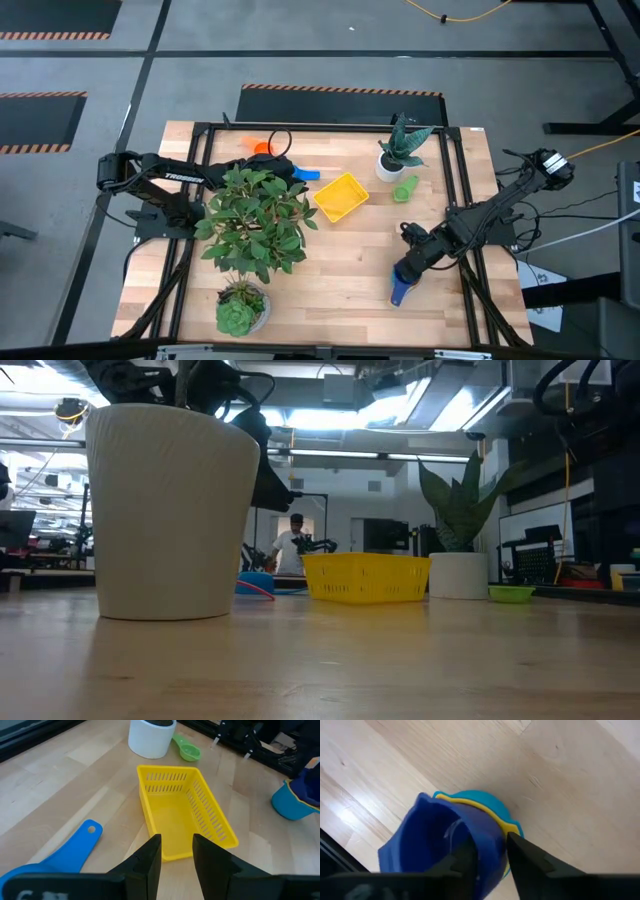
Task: Nest measuring cups in basket
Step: Stack the dark blue measuring cup on top of the yellow measuring cup, then stack the orange measuring cup on top of the dark blue measuring cup
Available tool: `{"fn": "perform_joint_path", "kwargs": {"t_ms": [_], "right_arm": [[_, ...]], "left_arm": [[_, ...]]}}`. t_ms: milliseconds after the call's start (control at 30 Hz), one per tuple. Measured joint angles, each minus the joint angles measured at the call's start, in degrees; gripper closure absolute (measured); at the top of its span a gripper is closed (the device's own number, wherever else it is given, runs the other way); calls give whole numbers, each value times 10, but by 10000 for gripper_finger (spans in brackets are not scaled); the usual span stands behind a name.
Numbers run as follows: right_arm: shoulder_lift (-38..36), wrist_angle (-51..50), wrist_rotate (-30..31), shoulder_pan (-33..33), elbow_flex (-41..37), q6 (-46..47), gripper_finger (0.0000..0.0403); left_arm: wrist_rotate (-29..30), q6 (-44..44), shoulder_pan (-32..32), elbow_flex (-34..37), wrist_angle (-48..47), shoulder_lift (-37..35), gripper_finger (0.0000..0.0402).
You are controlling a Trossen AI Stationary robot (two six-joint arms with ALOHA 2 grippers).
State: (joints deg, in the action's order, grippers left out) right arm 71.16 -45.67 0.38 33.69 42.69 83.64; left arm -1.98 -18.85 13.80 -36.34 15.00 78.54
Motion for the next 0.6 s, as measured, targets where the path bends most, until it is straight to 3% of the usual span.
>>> {"fn": "perform_joint_path", "kwargs": {"t_ms": [233, 600], "right_arm": [[0, -1, 0, 0, 0, -1, 225], [0, -10, -4, 0, 0, -2, 219]], "left_arm": [[0, 0, 0, 0, 0, 0, 297], [0, 0, 0, 0, 0, 0, 297]]}}
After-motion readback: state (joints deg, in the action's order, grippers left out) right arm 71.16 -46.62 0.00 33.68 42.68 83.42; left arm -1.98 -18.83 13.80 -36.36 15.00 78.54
